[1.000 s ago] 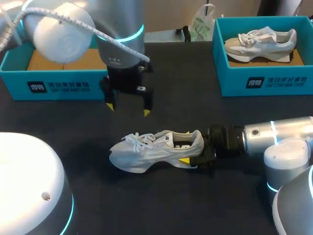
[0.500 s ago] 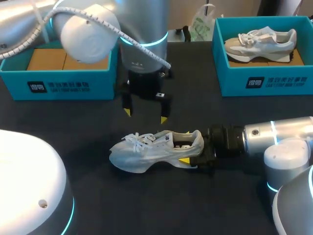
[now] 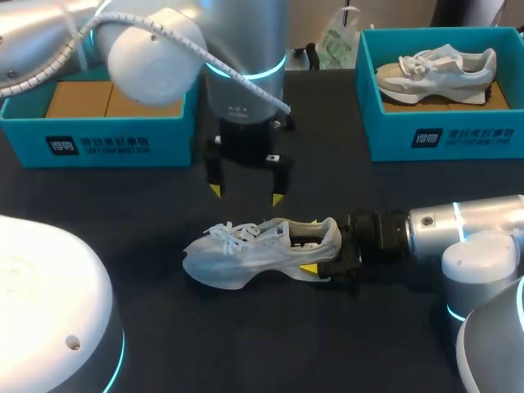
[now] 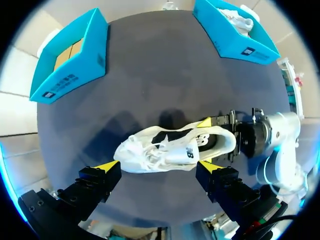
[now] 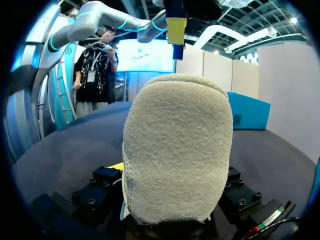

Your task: Take the shoe out of the shoebox, open the shoe tongue, remove and reinsert the insole, then place the shoe into the shoebox

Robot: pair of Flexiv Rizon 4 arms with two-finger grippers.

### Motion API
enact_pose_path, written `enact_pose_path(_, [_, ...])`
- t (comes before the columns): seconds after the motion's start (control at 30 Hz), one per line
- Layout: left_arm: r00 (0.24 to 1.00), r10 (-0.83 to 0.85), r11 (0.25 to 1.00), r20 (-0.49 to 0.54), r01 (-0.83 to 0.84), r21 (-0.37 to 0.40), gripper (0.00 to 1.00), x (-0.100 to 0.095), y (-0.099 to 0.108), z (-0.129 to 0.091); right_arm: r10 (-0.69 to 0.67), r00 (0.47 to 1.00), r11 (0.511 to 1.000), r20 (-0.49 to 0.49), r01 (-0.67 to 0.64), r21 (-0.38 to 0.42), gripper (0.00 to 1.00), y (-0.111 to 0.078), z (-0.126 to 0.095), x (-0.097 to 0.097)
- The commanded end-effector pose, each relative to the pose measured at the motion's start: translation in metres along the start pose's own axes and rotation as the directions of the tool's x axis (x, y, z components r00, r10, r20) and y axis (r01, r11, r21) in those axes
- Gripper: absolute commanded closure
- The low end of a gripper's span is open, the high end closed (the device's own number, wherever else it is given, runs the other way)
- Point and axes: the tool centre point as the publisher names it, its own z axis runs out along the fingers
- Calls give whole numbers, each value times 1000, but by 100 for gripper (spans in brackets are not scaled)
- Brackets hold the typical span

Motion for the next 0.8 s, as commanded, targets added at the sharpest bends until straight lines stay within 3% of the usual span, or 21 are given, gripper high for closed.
enact_pose_path(0.03, [998,-42,999,49,42,8,0,26,6,7,1,1000,1000,0,-1,6,100,2,0,0])
enact_pose_path(0.1, [996,-74,997,53,74,-6,0,34,8,9,1,1000,1000,0,-1,6,100,2,0,0])
enact_pose_path(0.5, [996,-74,997,53,74,-6,0,34,8,9,1,1000,1000,0,-1,6,100,2,0,0])
enact_pose_path(0.8, [982,-150,986,116,156,-50,0,55,0,39,1,1000,1000,0,-1,6,100,2,0,0])
